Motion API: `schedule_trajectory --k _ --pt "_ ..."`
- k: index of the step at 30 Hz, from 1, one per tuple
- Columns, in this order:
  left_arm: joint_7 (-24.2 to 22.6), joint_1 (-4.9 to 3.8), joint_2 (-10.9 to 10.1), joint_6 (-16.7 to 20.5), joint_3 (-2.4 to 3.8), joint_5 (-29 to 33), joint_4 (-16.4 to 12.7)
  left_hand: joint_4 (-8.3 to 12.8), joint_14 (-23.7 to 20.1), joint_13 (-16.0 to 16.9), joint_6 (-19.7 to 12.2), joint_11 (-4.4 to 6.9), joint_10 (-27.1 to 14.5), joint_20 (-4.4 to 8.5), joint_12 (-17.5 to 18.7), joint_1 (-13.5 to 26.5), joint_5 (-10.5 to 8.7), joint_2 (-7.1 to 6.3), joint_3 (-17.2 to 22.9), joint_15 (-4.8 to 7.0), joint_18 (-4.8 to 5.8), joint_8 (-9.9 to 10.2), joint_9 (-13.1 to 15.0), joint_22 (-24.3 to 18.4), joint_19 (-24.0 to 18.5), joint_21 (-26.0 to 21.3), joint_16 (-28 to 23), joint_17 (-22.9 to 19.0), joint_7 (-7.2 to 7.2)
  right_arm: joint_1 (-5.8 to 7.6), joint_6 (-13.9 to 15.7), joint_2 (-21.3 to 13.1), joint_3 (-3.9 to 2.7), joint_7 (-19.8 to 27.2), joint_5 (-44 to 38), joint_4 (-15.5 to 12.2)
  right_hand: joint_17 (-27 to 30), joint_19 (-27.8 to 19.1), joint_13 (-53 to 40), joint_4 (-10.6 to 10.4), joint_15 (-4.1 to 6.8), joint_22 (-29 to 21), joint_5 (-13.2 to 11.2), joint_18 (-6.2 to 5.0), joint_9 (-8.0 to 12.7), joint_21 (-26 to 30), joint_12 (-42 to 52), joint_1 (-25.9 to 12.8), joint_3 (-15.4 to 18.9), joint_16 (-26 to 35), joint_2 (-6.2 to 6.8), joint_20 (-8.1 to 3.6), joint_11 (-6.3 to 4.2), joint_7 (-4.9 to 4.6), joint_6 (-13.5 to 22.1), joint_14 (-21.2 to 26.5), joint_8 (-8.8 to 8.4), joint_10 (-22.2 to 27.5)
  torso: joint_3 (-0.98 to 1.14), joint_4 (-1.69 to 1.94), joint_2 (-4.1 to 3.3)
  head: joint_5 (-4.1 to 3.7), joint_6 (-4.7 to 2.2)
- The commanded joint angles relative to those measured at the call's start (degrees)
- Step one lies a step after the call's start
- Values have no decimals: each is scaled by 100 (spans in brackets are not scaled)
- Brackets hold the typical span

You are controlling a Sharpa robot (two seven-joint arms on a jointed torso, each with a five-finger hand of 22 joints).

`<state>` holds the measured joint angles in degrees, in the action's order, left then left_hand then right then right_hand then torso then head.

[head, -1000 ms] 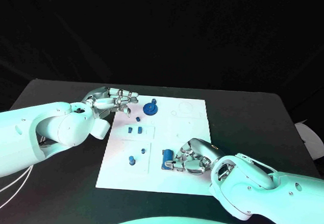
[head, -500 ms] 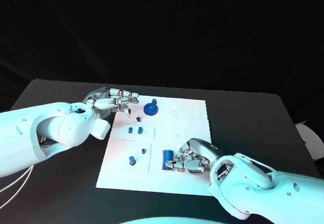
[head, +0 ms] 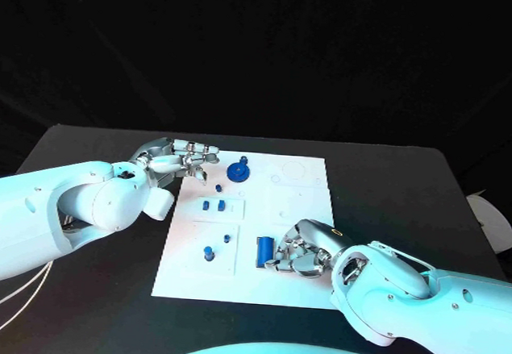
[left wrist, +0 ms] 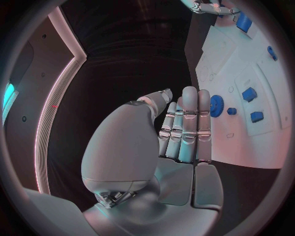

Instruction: Assemble the parts on the task board

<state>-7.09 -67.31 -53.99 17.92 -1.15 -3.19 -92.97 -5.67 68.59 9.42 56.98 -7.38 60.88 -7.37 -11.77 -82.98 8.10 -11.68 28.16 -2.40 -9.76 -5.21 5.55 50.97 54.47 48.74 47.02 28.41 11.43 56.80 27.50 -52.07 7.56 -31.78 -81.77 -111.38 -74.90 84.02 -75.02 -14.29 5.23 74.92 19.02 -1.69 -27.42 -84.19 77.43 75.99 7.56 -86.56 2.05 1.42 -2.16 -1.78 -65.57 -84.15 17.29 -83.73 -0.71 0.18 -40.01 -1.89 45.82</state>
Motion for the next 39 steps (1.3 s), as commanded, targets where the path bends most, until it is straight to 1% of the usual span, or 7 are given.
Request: schedule_trajectory --k 1,4,14,26,32,36,39 --pt "-19 -5 4 -86 2 9 -11 6 16 -1 -32 13 -36 -26 -27 -1 8 49 -23 8 -80 -31 -5 -5 -5 -26 -17 -5 4 -5 -150 11 1 -66 -268 14 -836 374 -488 90 46 1356 -377 53 -15 -44 26 229 -41 -21 -73 -50 -32 34 -18 -448 31 -76 -1 -2 1 -9 -6" --pt "-18 -5 3 -87 2 9 -12 6 16 -1 -32 13 -36 -26 -27 -1 8 49 -23 8 -80 -31 -5 -5 -5 -26 -17 -5 4 -3 -45 16 1 -106 -395 44 -846 380 -514 101 47 1360 -533 56 -22 -58 51 304 -79 -25 -142 -53 -36 39 -23 -451 34 -91 1 0 -2 -13 -9" --pt "-16 -5 -5 -88 0 9 -12 8 15 -2 -40 12 -47 -26 -33 -8 10 56 -20 7 -81 -32 -8 -7 -3 -29 -17 -8 5 13 -2 3 -4 -64 -423 38 -865 388 -547 -6 46 1365 -518 61 -33 -77 82 236 -88 -35 -256 -55 -34 36 -27 -455 39 -111 2 -4 -1 -9 -14" --pt "-9 -5 -20 -90 -1 9 -19 8 15 -2 -40 12 -47 -26 -33 -8 10 56 -20 7 -81 -32 -8 -7 -3 -29 -17 -8 5 36 -121 -263 -8 173 -257 -224 -762 323 -439 -74 27 1322 -528 29 -49 74 -76 182 65 18 -21 -42 -6 2 40 -432 24 -32 1 0 1 -27 -35" --pt "-6 -5 -31 -90 -2 9 -22 8 15 -2 -40 12 -47 -26 -33 -8 10 56 -20 7 -81 -32 -8 -7 -3 -29 -17 -8 5 128 112 -644 -8 459 -139 -410 -643 249 -224 -124 -53 1275 -409 -3 45 241 -379 266 55 87 -6 12 104 -141 340 -404 -201 127 -1 -9 7 -80 -52" --pt "-7 -5 -33 -88 -2 9 -21 8 15 -2 -40 12 -47 -26 -33 -8 10 56 -20 7 -81 -32 -8 -7 -3 -29 -17 -8 5 253 105 -999 -9 636 -200 -463 -656 263 -195 -194 -122 1285 -136 4 181 210 -427 325 -13 83 -149 74 178 -231 460 -409 -425 146 -1 -13 11 -128 -49" --pt "-9 -5 -29 -87 -3 9 -22 8 15 -2 -40 12 -47 -26 -33 -8 10 56 -20 7 -81 -32 -8 -7 -3 -29 -17 -8 5 329 -57 -1260 -7 752 -321 -460 -703 293 -208 -228 -143 1305 -173 17 296 141 -415 307 -122 59 -441 102 198 -250 439 -420 -551 129 -3 -15 13 -191 -48"
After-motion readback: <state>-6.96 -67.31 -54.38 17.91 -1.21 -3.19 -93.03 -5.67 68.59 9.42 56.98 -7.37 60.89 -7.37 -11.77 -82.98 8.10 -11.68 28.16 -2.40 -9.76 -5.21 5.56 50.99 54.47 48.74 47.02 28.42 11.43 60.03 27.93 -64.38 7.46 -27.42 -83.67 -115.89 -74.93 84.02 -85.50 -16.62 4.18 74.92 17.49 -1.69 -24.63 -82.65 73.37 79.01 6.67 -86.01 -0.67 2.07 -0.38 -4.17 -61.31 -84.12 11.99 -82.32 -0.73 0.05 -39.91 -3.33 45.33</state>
